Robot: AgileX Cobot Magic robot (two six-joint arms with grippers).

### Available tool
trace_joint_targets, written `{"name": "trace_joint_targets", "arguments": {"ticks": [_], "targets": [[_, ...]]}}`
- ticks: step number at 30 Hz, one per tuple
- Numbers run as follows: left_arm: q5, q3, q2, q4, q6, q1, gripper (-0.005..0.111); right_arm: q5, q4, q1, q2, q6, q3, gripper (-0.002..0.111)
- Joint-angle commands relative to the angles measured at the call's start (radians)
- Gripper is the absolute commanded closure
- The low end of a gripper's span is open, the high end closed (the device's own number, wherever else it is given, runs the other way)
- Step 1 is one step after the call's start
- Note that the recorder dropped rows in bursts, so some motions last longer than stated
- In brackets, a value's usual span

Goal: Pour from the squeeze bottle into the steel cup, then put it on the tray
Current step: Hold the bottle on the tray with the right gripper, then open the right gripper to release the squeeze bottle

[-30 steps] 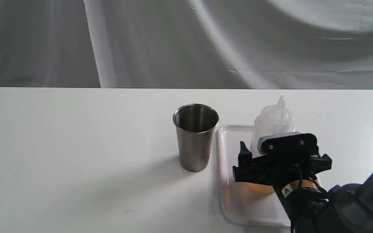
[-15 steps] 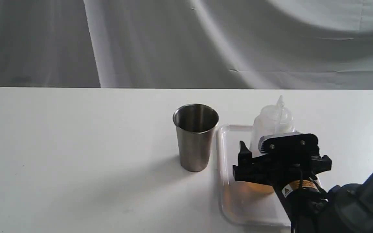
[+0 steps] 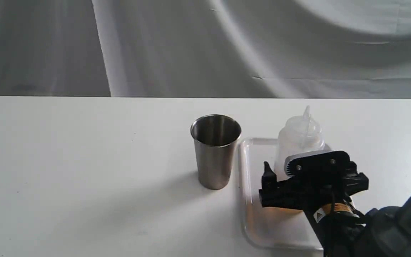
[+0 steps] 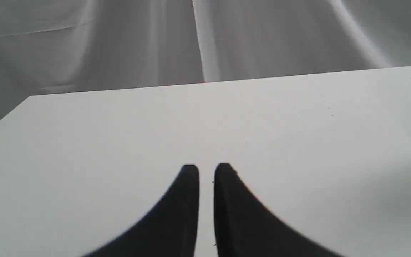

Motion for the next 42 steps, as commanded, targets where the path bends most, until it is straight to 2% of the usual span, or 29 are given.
{"name": "trace_joint_targets", "arguments": {"ticks": [1,10,20,31,42], "targets": [[-0.007,0.004,-0.005,0.002,-0.002,-0.004,0.098,-0.018,-0.013,0.000,-0.003,-0.002,0.043,0.003],[-0.007,0.004,-0.005,0.002,-0.002,-0.004,0.098,-0.018,-0.131,0.010,-0.022,0.018,0.119,0.003],[-0.007,0.004,-0.005,0.002,-0.002,-0.004,0.098,-0.018,-0.070,0.069,-0.132,0.020,0.169,0.003],[-0.007,0.004,-0.005,0.002,-0.002,-0.004,0.098,-0.018,0.007,0.121,-0.352,0.020,0.351,0.003],[-0.007,0.004,-0.005,0.002,-0.002,-0.004,0.098,-0.018,0.014,0.334,-0.674,-0.079,0.513,0.003]]}}
